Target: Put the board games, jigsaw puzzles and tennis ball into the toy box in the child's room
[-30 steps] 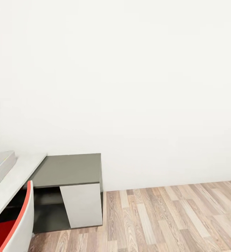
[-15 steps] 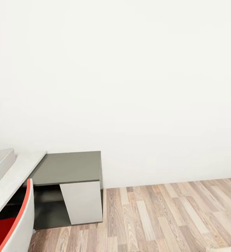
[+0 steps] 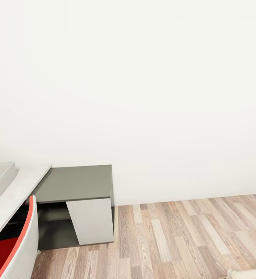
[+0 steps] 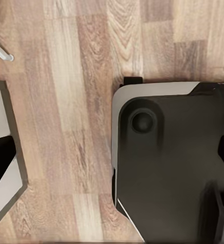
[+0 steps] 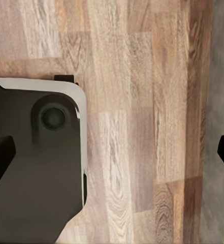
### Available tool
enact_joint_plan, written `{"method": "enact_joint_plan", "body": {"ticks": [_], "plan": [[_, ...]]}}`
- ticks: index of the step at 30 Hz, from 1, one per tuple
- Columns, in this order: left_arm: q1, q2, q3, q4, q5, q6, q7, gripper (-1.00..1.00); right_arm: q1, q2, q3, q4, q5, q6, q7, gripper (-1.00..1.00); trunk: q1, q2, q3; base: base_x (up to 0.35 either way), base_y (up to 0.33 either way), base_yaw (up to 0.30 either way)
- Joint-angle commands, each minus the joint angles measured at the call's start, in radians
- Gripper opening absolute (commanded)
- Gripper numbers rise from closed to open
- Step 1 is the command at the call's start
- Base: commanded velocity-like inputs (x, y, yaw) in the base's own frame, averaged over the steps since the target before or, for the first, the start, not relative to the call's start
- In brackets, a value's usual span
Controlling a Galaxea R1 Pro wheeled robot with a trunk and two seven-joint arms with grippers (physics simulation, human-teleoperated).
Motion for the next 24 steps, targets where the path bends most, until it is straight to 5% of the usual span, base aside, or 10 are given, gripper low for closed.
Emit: {"method": "enact_joint_plan", "body": {"ticks": [1, 11, 24], "plan": [[0.000, -0.003, -0.006, 0.001, 0.004, -0.003, 0.014, 1.00, -0.001, 0.000, 0.009, 0.000, -0.006, -0.003, -0.002, 1.00, 0.001, -0.002, -0.004, 0.000, 0.000, 0.000], [0.028, -0.043, -0.005, 0.001, 0.002, -0.006, 0.185, 1.00, -0.001, 0.001, 0.009, 0.000, -0.003, -0.011, -0.003, 1.00, 0.001, -0.002, -0.020, 0.000, 0.000, 0.000], [0.032, -0.051, -0.002, -0.001, 0.005, -0.010, 0.210, 1.00, -0.001, 0.019, 0.004, 0.000, -0.006, -0.011, -0.003, 1.00, 0.001, -0.002, -0.039, 0.000, 0.000, 0.000]]}}
